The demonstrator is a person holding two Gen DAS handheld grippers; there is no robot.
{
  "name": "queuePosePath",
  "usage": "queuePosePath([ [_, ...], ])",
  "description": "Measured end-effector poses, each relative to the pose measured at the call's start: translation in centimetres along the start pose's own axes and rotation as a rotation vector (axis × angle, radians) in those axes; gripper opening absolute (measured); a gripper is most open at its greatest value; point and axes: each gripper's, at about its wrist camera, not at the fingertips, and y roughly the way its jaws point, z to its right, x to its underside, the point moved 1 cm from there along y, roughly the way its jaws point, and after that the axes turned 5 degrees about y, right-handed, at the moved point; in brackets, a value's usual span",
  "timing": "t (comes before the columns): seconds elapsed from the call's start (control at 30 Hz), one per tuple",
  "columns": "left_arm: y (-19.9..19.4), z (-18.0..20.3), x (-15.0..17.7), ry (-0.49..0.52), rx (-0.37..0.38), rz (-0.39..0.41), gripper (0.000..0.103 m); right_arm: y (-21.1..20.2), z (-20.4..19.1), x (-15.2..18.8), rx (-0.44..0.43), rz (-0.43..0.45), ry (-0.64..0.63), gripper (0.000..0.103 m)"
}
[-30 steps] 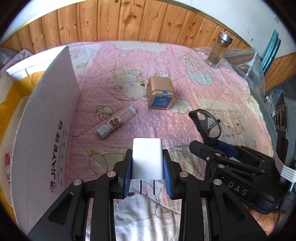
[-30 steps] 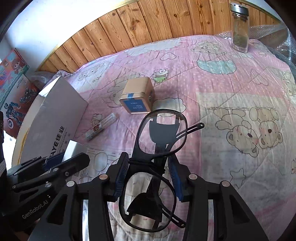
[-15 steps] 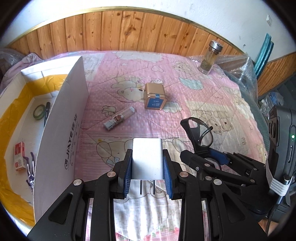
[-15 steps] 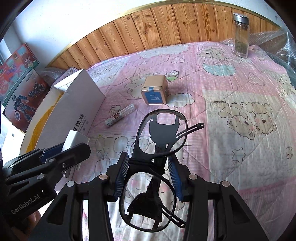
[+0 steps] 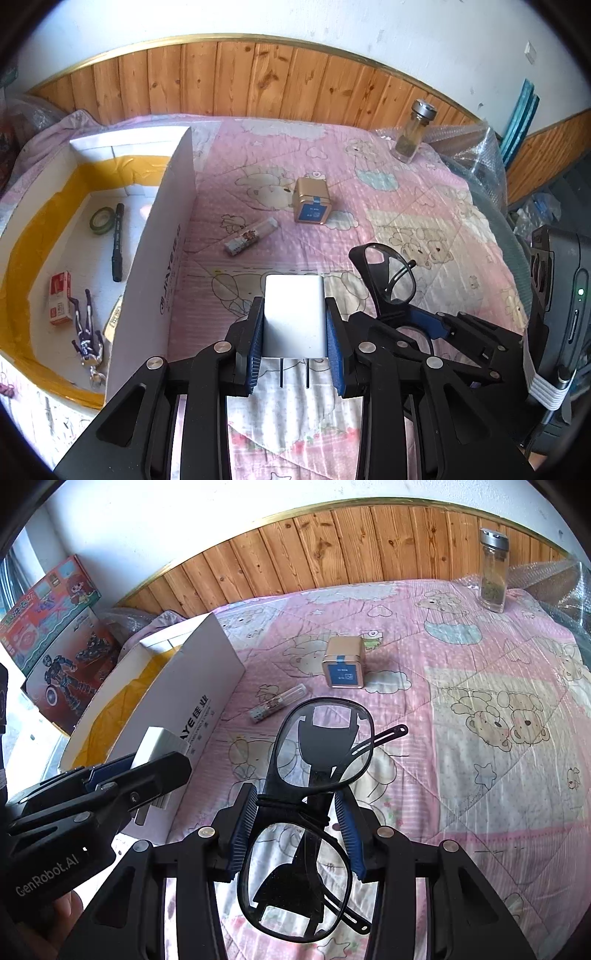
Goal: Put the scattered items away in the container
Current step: 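Lift the charger and glasses and carry them over the white box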
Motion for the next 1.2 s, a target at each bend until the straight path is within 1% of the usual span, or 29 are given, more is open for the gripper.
queuePosePath([
  [0.4, -2.9, -0.5, 1.3, -0.004, -0.007, 0.032, 0.031, -1.2, -2.5, 1.7, -0.017, 0.007, -0.048, 0.045],
  [0.87, -6.3, -2.5, 2.7, -0.064, 0.013, 0.077, 0.031, -3.2, -6.0, 2.9, -0.038, 0.034, -0.127, 0.045],
  [1.2, -8.5, -4.6, 3.1, -0.117, 0.023, 0.114, 0.031, -4.3, -8.7, 2.8, -0.054, 0.057, -0.191, 0.045],
])
